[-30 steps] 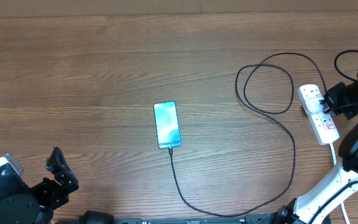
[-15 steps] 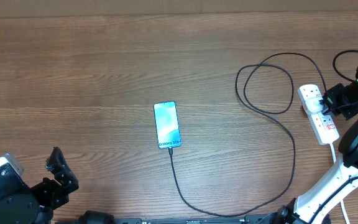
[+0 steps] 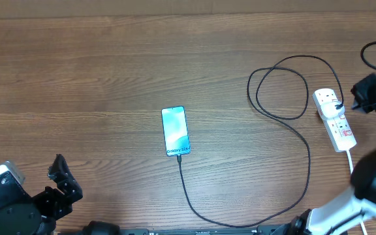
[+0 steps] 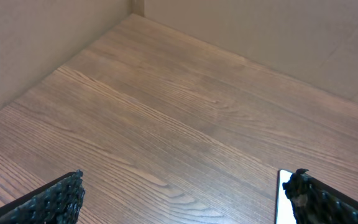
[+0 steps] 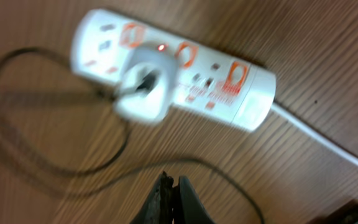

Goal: Plug charger to phone and switch on socket

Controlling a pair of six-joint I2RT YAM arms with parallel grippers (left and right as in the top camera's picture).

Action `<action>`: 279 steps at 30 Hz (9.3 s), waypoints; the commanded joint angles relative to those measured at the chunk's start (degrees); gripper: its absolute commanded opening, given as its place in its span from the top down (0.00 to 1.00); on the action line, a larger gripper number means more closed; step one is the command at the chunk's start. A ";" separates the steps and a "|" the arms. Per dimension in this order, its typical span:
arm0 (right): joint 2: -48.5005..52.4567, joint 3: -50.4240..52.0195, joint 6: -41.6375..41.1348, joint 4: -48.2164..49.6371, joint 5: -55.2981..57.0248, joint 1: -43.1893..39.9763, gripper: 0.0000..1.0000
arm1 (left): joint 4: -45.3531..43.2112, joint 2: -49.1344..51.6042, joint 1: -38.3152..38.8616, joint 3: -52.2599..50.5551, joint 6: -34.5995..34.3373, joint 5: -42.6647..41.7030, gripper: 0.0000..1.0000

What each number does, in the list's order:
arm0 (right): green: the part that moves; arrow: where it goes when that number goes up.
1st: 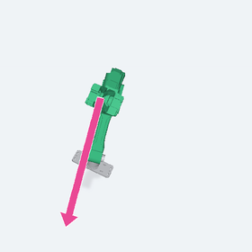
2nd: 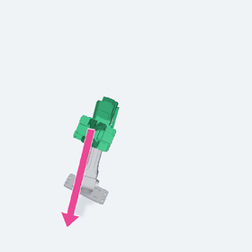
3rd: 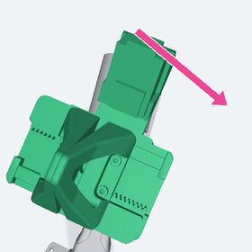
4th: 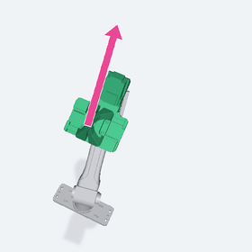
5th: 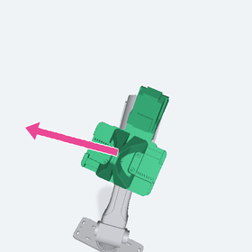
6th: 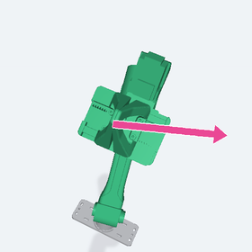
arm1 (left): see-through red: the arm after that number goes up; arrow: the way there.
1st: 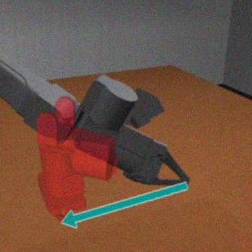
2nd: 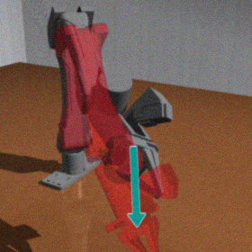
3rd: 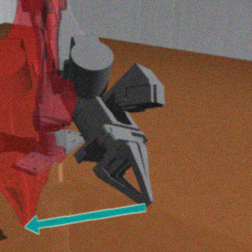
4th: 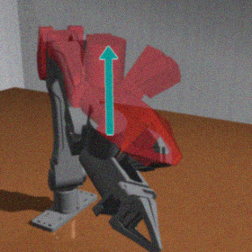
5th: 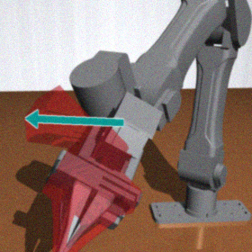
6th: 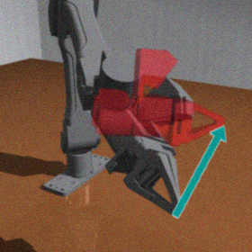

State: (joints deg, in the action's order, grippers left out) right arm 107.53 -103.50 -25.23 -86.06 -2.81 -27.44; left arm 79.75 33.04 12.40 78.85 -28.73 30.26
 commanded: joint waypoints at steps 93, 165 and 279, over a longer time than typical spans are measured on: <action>-107.40 101.09 7.96 103.01 -6.47 25.00 0.00 | 0.00 -0.11 0.37 0.00 0.42 1.01 0.00; -107.36 103.06 10.10 81.37 1.25 25.11 0.00 | -0.07 -0.11 0.37 0.00 0.42 1.05 0.00; -107.36 103.06 10.10 81.37 1.25 25.11 0.00 | -75.30 -32.79 -3.80 -78.23 27.06 -22.62 0.00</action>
State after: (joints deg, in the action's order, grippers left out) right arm 0.58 -1.06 -15.40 -4.99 -1.28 -2.24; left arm 4.67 0.86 8.88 1.19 -2.76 8.27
